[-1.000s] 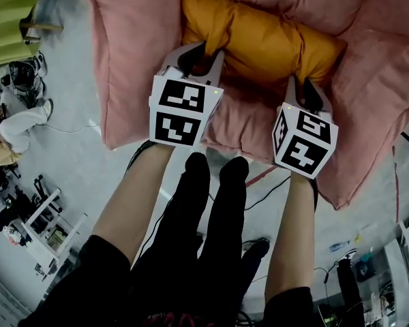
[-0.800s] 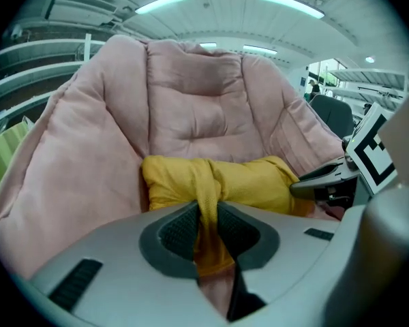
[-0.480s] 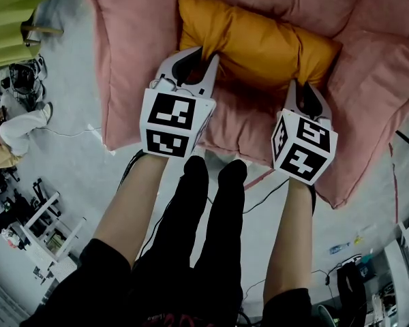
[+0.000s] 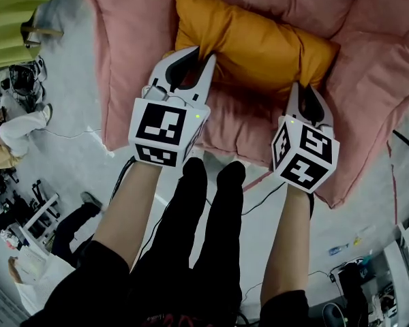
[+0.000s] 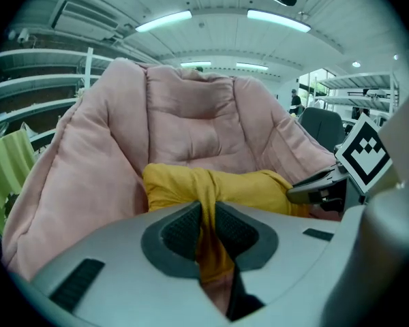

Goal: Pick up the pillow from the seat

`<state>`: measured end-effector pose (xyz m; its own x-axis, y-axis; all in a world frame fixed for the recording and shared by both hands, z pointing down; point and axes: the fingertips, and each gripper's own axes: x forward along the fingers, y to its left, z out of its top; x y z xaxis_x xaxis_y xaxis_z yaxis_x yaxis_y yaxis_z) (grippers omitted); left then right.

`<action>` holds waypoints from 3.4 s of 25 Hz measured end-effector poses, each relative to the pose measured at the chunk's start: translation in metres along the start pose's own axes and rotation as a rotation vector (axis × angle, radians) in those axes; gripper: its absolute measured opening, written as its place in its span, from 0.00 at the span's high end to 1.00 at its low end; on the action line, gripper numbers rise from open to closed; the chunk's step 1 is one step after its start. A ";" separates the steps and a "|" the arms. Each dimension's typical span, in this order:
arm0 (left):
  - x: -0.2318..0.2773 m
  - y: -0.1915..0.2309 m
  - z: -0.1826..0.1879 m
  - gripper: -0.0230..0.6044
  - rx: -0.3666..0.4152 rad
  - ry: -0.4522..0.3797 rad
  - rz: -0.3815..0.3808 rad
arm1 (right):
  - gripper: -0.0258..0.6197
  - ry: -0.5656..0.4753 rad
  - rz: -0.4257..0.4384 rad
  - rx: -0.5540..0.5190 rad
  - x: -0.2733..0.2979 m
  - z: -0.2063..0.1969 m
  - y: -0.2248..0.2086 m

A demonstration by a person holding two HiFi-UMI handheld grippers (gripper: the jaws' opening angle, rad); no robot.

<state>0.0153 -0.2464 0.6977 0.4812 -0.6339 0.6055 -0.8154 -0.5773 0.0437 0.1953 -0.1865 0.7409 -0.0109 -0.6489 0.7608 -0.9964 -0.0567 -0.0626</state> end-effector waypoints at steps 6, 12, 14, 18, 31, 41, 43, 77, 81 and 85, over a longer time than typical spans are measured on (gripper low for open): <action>-0.008 0.000 0.007 0.86 0.011 -0.029 0.002 | 0.84 -0.019 -0.001 0.000 -0.007 0.004 0.001; -0.011 -0.001 0.004 0.86 -0.010 -0.009 -0.007 | 0.84 -0.004 0.003 0.002 -0.012 0.001 0.002; -0.009 -0.001 -0.006 0.86 -0.022 0.019 -0.011 | 0.84 0.021 0.006 -0.002 -0.009 -0.006 0.002; 0.000 0.000 -0.028 0.86 -0.040 0.096 -0.017 | 0.82 0.077 0.014 -0.012 0.003 -0.017 0.000; 0.034 0.011 -0.053 0.61 -0.007 0.255 0.039 | 0.67 0.223 0.030 -0.010 0.043 -0.035 -0.006; 0.059 0.012 -0.073 0.62 0.014 0.394 0.034 | 0.67 0.298 0.016 -0.068 0.069 -0.046 0.000; 0.063 0.006 -0.074 0.66 0.039 0.401 0.033 | 0.71 0.290 0.009 -0.094 0.072 -0.047 0.000; -0.080 0.003 0.105 0.91 0.051 -0.131 0.031 | 0.91 -0.211 -0.042 -0.048 -0.096 0.102 0.013; -0.103 0.005 0.135 0.91 0.059 -0.173 0.048 | 0.91 -0.252 -0.041 -0.055 -0.124 0.129 0.018; -0.127 0.007 0.163 0.91 0.062 -0.212 0.062 | 0.91 -0.292 -0.039 -0.061 -0.151 0.153 0.022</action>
<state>0.0013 -0.2536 0.4922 0.4929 -0.7594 0.4248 -0.8273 -0.5603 -0.0417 0.1875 -0.2059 0.5253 0.0438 -0.8384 0.5432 -0.9989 -0.0466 0.0086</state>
